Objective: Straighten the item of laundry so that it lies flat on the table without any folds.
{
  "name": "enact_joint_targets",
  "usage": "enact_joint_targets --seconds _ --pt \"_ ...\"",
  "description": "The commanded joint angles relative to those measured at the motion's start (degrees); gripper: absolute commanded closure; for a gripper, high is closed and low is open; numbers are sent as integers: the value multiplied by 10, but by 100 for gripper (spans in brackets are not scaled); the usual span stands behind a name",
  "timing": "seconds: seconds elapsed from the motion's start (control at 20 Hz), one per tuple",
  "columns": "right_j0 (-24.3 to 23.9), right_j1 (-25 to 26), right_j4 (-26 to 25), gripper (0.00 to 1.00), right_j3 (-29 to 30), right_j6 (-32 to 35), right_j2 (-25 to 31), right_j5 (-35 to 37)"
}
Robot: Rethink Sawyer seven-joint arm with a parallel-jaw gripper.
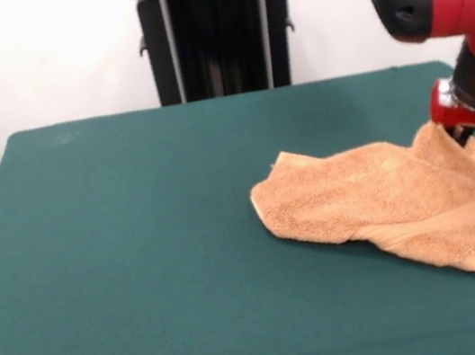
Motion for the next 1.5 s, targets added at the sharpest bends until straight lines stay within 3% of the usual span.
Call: enact_joint_targets --seconds 0.05,0.2,0.5,0.9,1.3,1.45,1.5 --pt "8 -83 6 100 5 116 21 210" --pt "6 -106 6 100 -6 125 16 264" --pt "5 -118 3 100 -12 128 17 290" --pt "1 -103 11 100 31 116 33 201" --pt "19 -53 -13 100 80 121 34 -10" --pt "24 -50 -15 100 86 114 35 -15" --pt "27 -51 -11 0 92 115 33 -29"
